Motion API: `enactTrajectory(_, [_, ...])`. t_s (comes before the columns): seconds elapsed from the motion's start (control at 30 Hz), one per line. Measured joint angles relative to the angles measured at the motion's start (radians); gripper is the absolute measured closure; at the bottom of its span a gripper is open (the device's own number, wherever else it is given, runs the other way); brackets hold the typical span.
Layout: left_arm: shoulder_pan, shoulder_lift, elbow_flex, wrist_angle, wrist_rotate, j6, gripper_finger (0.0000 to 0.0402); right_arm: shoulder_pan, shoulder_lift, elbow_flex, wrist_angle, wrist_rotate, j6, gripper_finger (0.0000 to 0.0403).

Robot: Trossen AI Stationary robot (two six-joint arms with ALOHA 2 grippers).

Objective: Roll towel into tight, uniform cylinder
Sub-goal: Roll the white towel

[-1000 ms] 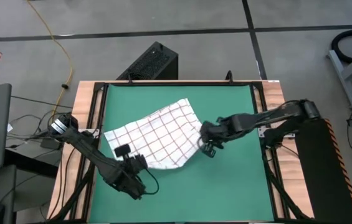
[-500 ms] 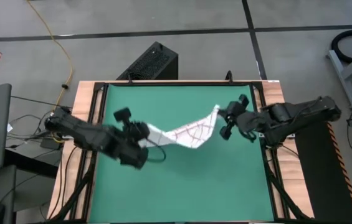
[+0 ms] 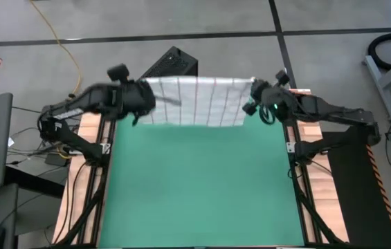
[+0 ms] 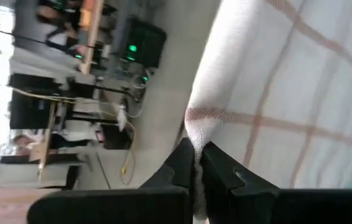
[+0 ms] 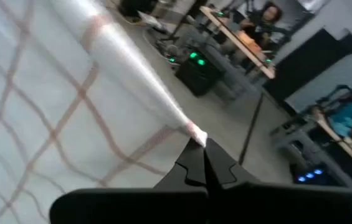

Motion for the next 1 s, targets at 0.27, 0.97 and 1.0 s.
enactTrajectory(0.27, [0.291, 0.000, -0.001, 0.314, 0.268, 0.380, 0.0401, -0.167, 0.057, 0.001, 0.210, -0.076, -0.201, 0.0402])
enactTrajectory(0.97, [-0.031, -0.007, -0.576, 0.254, 0.657, -0.035, 0.0401, 0.294, 0.088, -0.027, -0.544, -0.354, 0.664, 0.0402])
enactTrajectory(1.0, [-0.067, -0.006, -0.602, 0.269, 0.678, -0.075, 0.0401, 0.334, 0.089, -0.043, -0.543, -0.376, 0.711, 0.0402])
